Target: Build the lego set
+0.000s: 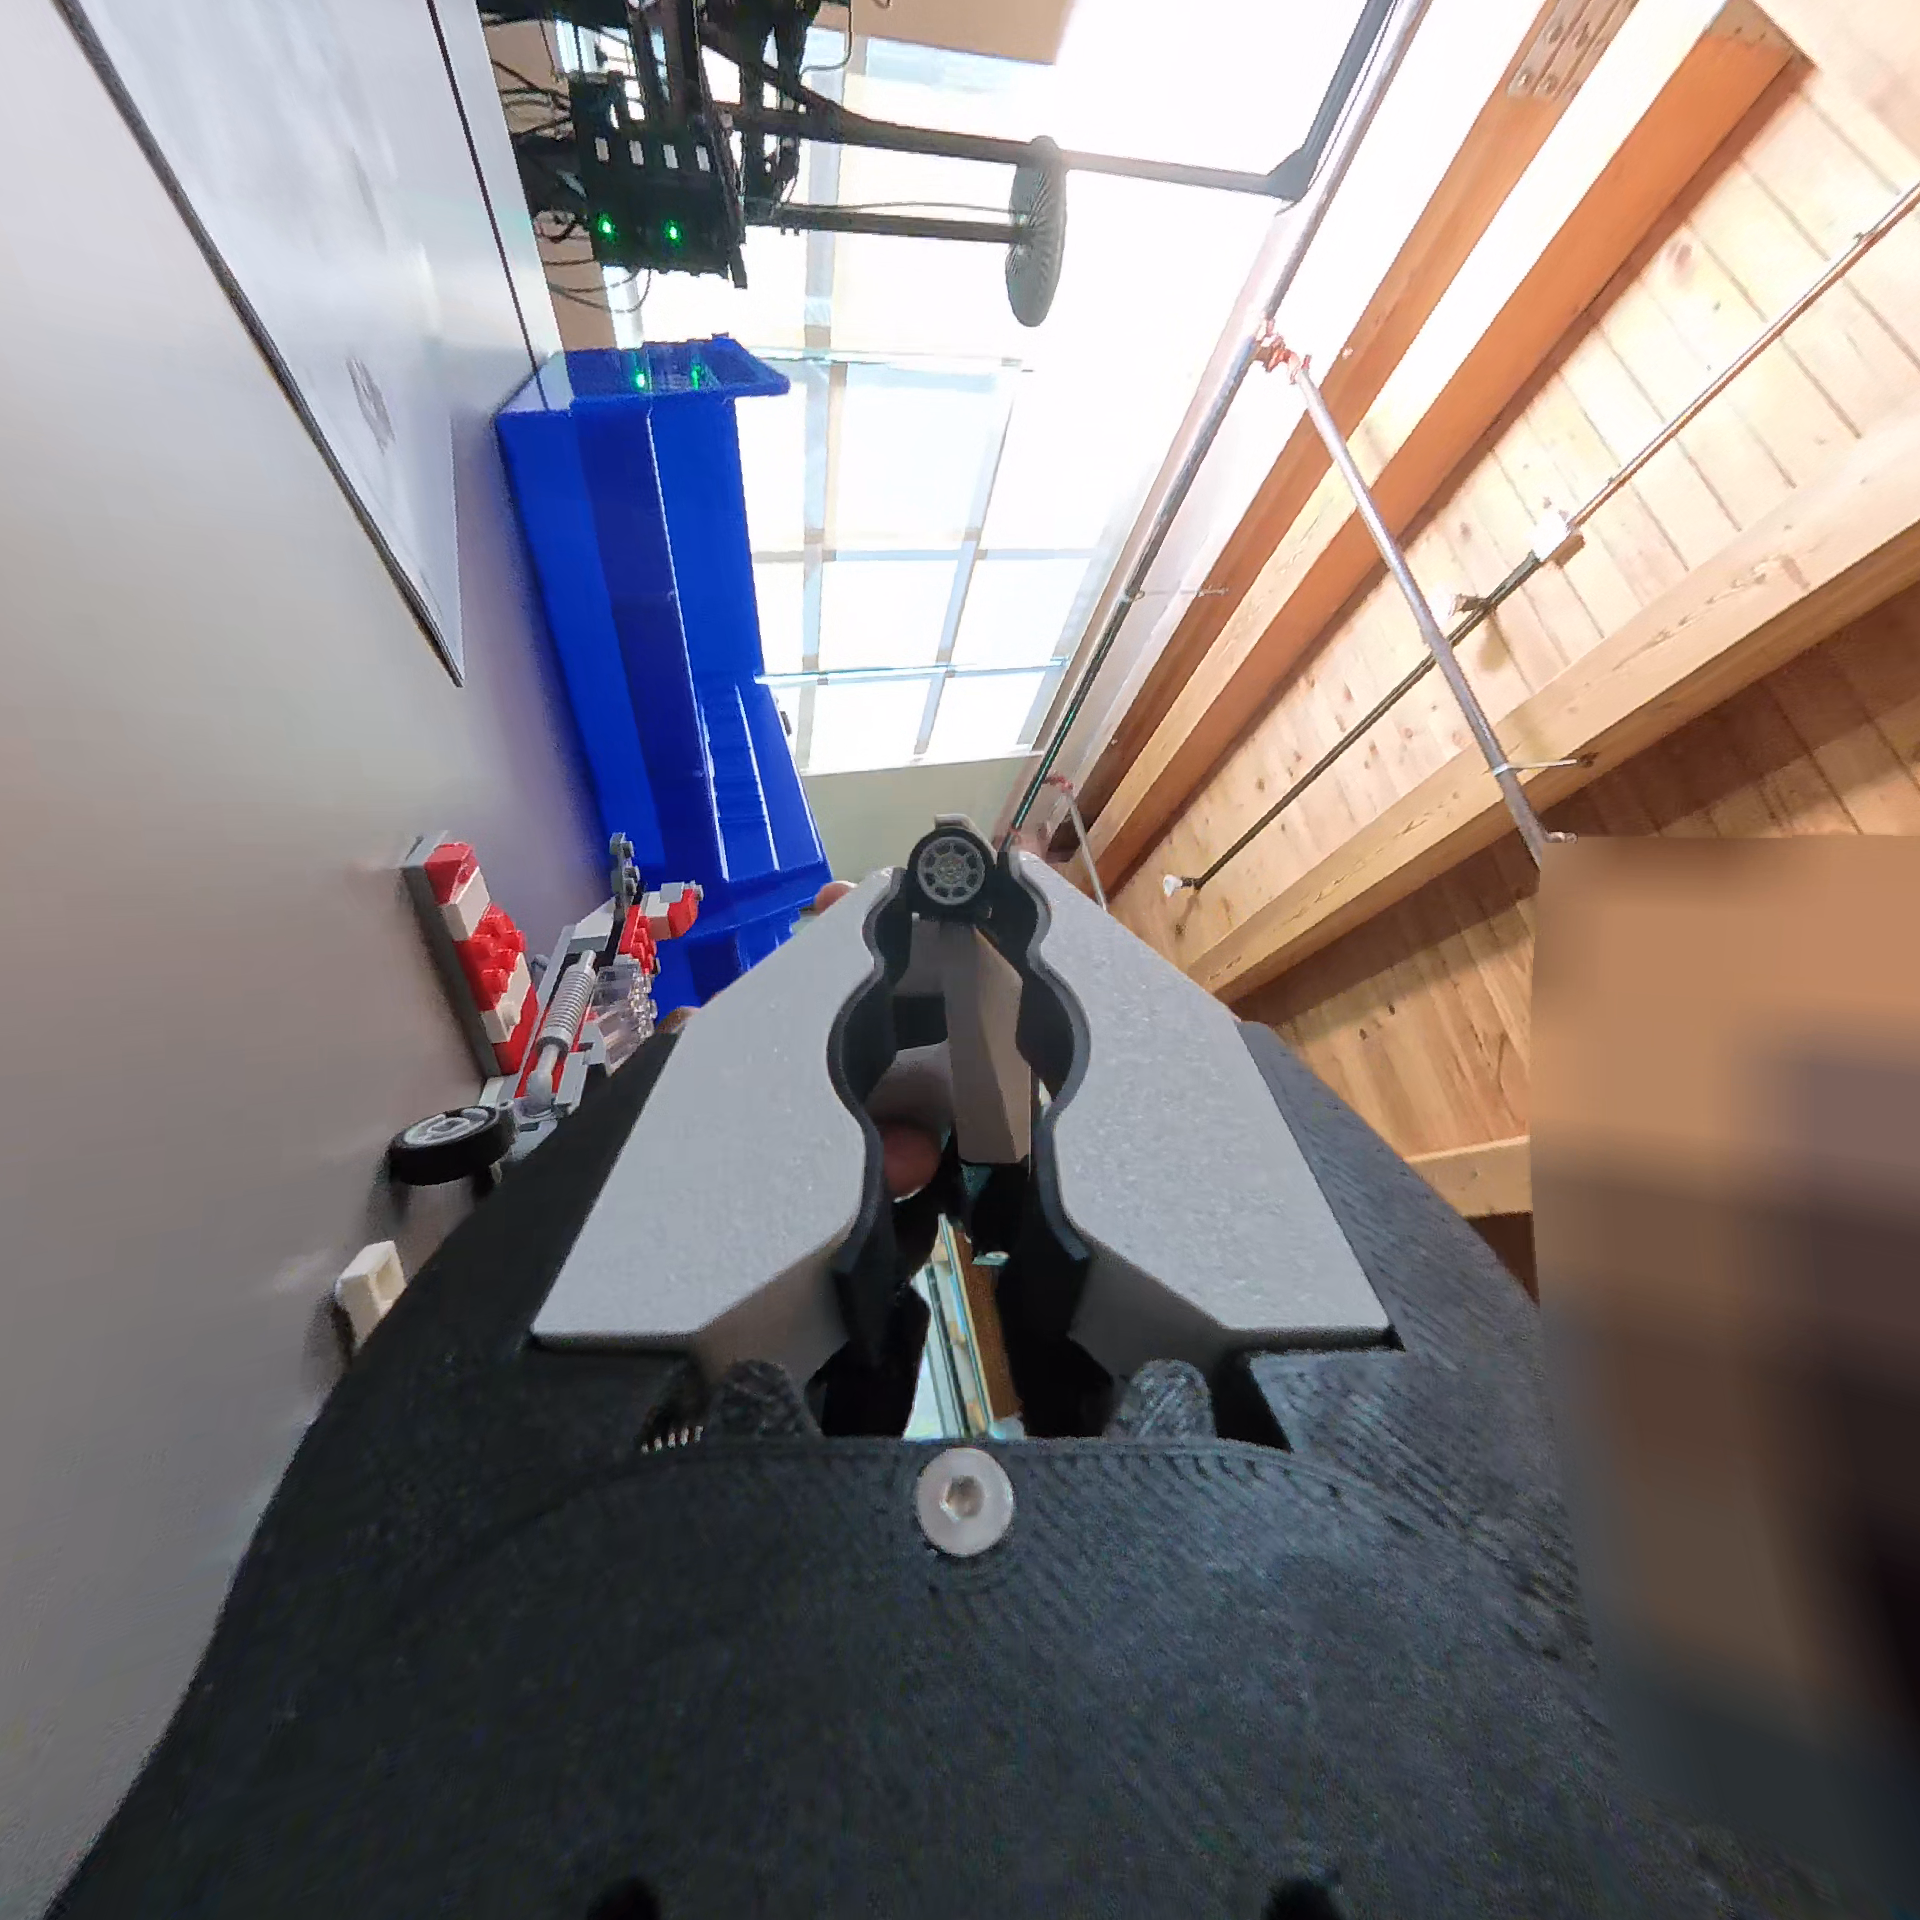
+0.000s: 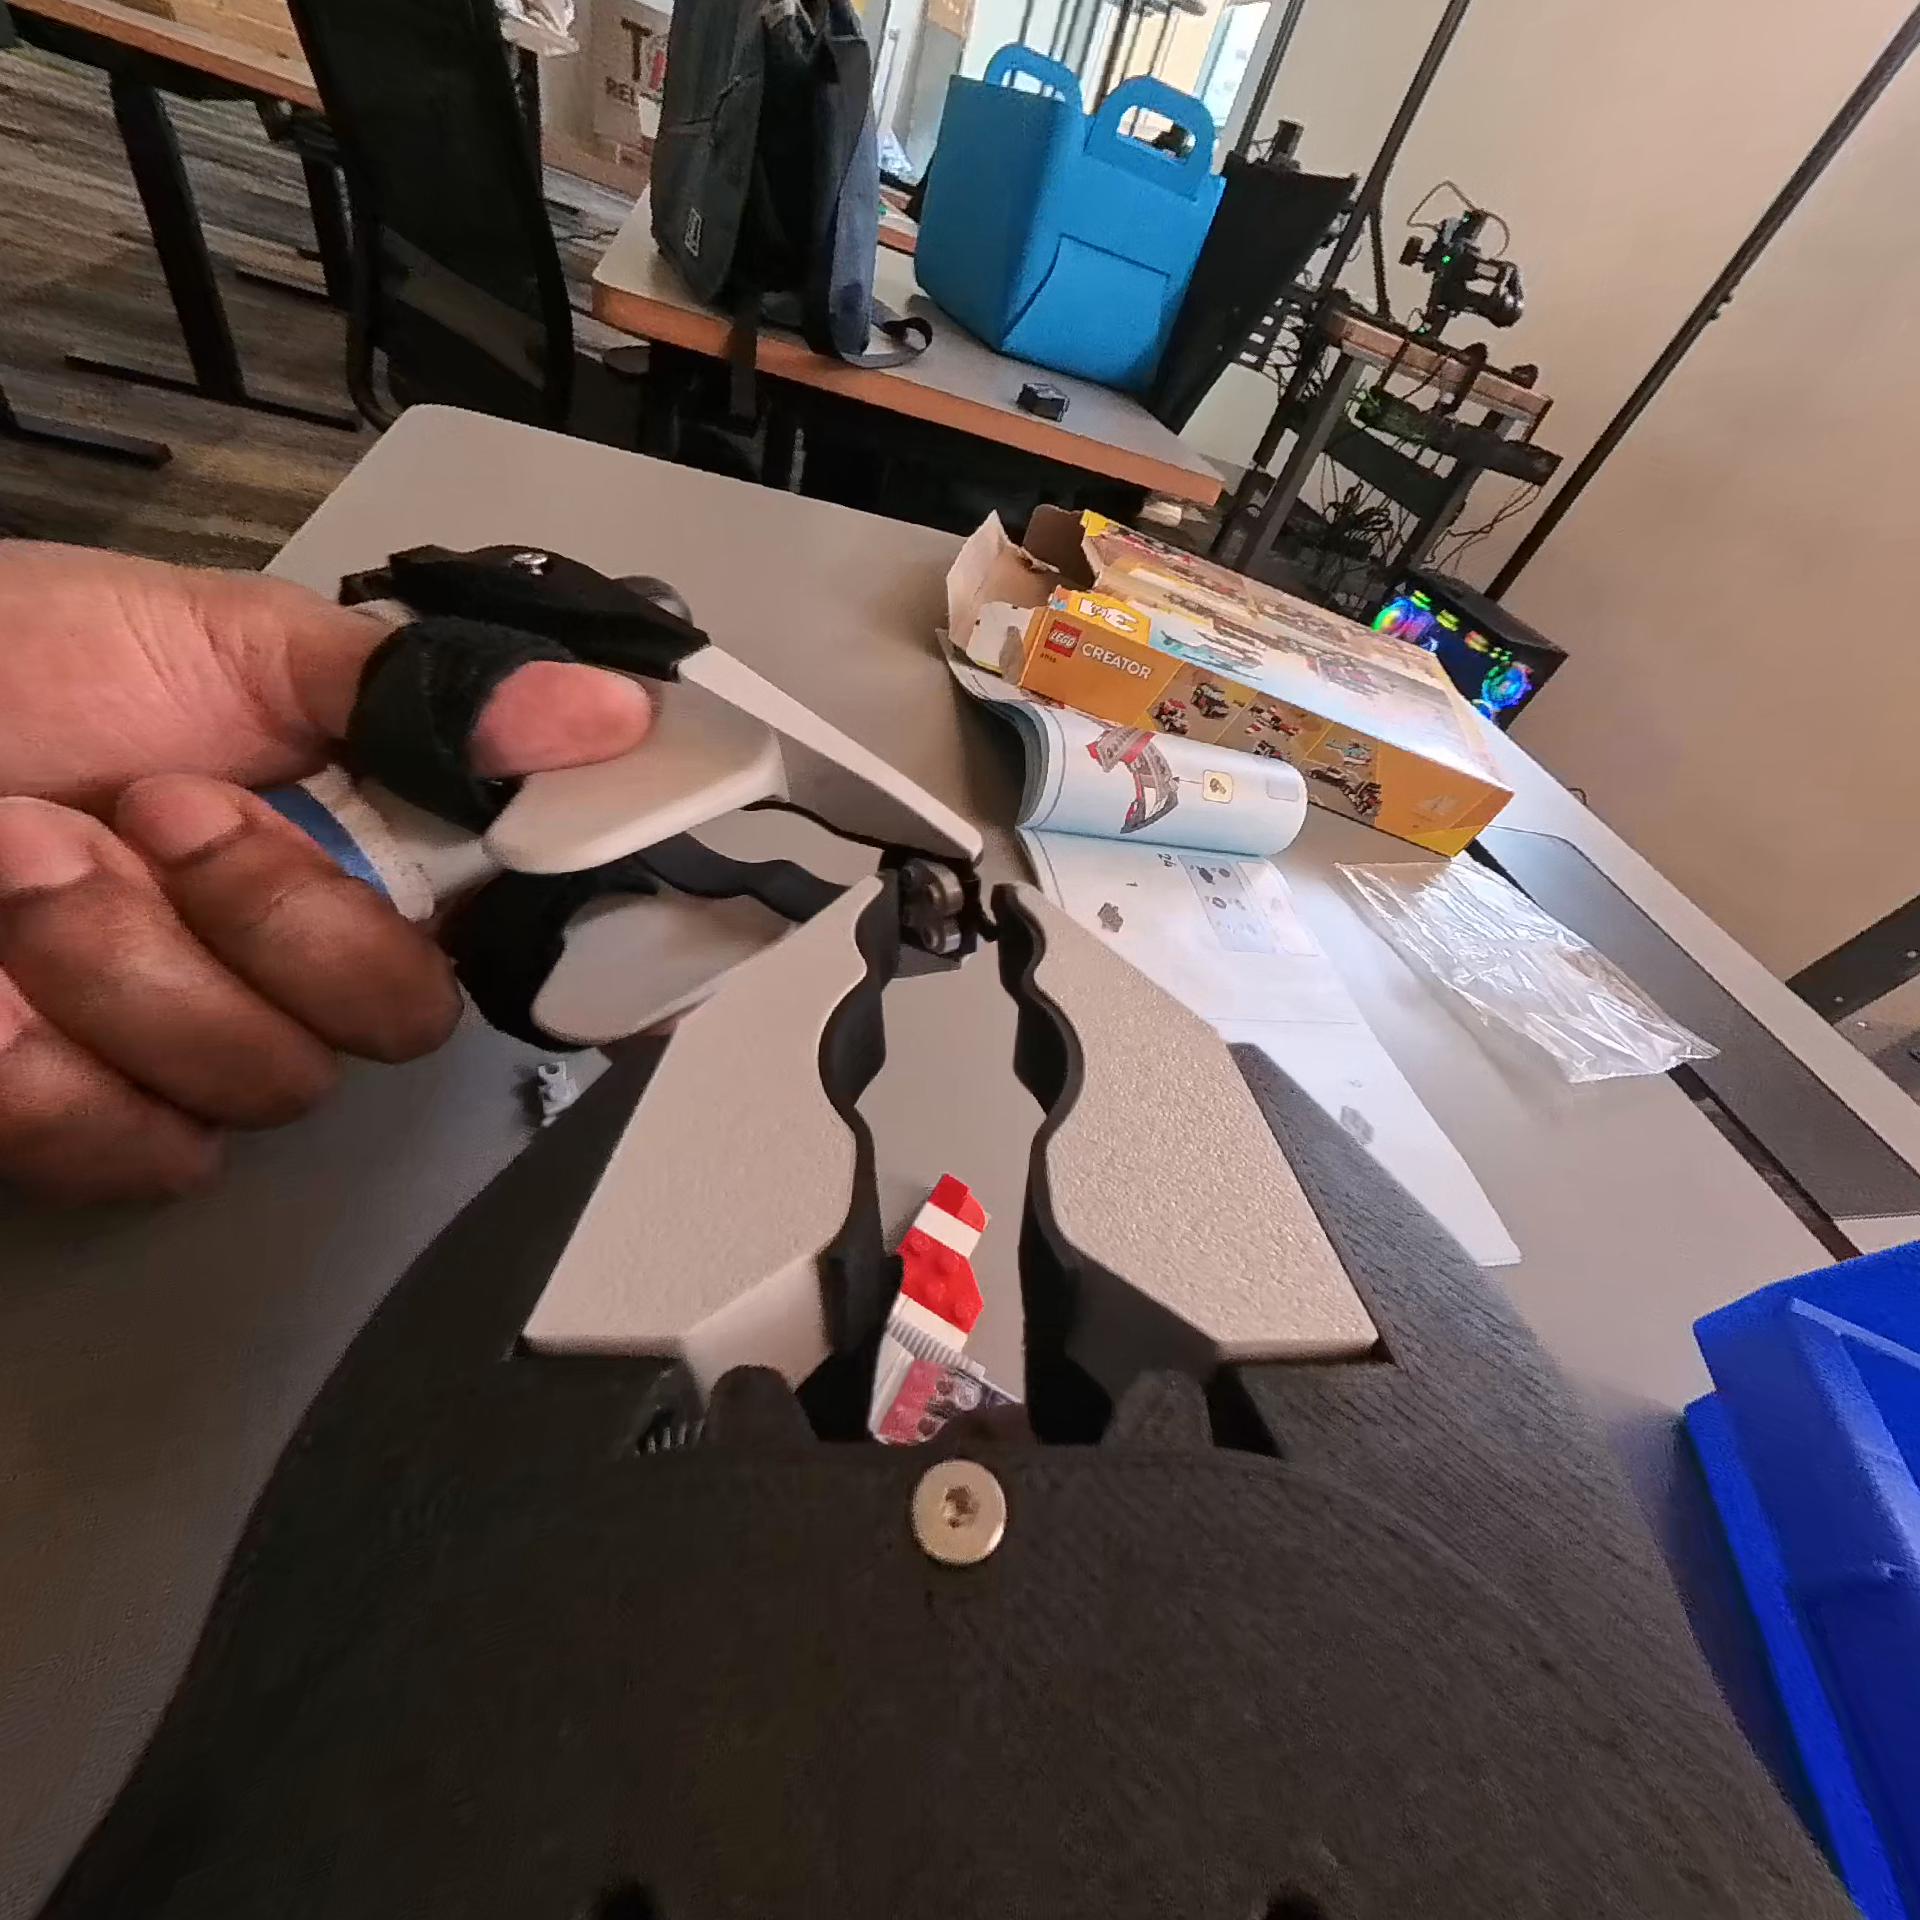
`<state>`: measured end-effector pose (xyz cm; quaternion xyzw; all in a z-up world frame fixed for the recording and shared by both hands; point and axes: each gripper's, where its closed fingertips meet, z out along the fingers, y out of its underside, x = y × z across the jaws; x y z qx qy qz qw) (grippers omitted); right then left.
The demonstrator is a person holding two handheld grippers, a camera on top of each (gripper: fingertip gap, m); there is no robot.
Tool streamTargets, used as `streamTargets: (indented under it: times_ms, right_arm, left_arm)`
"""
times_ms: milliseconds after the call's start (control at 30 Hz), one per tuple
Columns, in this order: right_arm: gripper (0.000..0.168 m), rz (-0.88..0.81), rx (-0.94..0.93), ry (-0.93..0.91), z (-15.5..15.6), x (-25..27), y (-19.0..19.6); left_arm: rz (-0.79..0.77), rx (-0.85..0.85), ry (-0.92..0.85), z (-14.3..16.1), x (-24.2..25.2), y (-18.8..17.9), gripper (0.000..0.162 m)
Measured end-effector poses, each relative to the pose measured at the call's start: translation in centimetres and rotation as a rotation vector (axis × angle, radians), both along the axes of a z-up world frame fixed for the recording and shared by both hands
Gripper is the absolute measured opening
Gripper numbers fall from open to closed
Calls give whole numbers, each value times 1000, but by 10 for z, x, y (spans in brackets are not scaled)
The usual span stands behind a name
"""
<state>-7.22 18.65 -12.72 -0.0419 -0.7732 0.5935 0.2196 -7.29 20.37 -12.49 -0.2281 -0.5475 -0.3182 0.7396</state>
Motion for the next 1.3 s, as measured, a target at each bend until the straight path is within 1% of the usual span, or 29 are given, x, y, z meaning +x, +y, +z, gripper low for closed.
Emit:
streamTargets:
  times_ms: [133, 267, 300, 433, 500, 567, 767, 867, 900, 1100, 1200, 1300]
  right_arm:
    - [17, 25, 0, -55, -2, 0, 2]
    - [14, 42, -67, -161, 1, -2, 6]
    - [9, 56, -92, -195, 3, -2, 7]
    - [8, 108, -194, -344, 10, 0, 8]
    - [9, 130, -229, -399, 12, 1, 9]
    - [9, 170, -270, -473, 14, 4, 8]
    - [9, 294, -393, -649, 25, 13, 10]
    - [9, 326, -404, -699, 25, 16, 10]
    - [8, 337, -409, -712, 25, 17, 9]
    - [8, 338, -410, -731, 24, 16, 9]
    - [8, 327, -396, -724, 22, 15, 9]
    - [8, 330, -407, -730, 24, 15, 11]
  left_arm:
    - [-37, -77, 31, -1, 1, 1, 20]
    - [-28, -155, 98, 2, 0, -6, 23]
    - [-22, -184, 122, 3, 0, -8, 25]
    - [-24, -384, 253, 5, 1, -11, 26]
    - [-45, -445, 296, 6, 3, -8, 26]
    - [-52, -450, 327, 10, 5, -7, 27]
    - [-110, -373, 388, 21, 14, -1, 28]
    - [-102, -314, 389, 26, 14, -4, 20]
    - [-103, -304, 384, 26, 13, -4, 17]
    - [-103, -271, 361, 24, 13, -4, 16]
    - [-97, -290, 360, 22, 12, -4, 17]
    - [-116, -313, 367, 20, 13, -3, 23]
